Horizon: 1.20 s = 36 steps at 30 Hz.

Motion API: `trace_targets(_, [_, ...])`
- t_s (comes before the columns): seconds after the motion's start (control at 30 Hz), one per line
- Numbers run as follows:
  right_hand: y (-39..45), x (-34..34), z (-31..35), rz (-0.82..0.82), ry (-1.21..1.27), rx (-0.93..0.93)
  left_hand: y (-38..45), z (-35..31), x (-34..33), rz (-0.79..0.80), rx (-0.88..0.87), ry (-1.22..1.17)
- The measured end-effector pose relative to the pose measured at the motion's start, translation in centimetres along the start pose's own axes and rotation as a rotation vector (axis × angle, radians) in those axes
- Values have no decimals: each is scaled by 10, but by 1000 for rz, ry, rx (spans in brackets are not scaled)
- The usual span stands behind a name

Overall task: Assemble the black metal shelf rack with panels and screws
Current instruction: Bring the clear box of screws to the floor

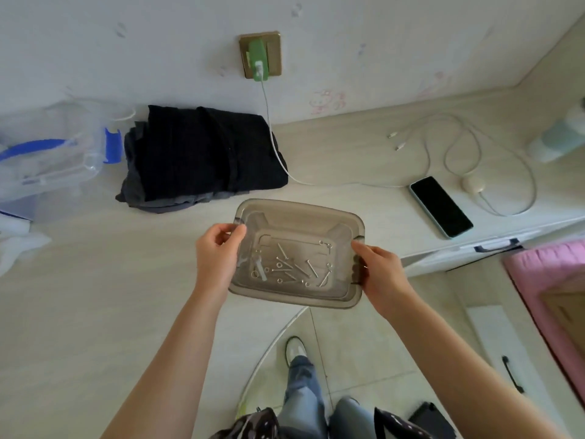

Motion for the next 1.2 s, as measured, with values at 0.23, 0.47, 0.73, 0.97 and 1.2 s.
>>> trace_targets(0.23, [-28, 84, -14, -27, 67, 55, -75, 11, -43, 19, 18, -79])
trace_targets(0.47, [-71, 190, -52, -75, 96, 77, -180, 44, -82, 49, 25, -92])
trace_targets(0.73, [-127, 302, -111, -221, 80, 12, -293, 80, -120, 147, 50, -29])
trace_targets(0.97, [-176, 355, -156, -359, 218, 10, -343, 88, -141, 303, 24, 52])
trace_targets(1.2, [-229, 389, -207, -551, 407, 35, -377, 96, -174, 547, -17, 124])
Point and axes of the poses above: each hand's wrist, its own y-axis towards the middle knuckle, its own x-axis out of the back of the hand, z = x × y, the point moved 3 cm from there along y, towards the middle knuckle, and after that the axes turned 1 degree about -z, right-handed, at the moved point
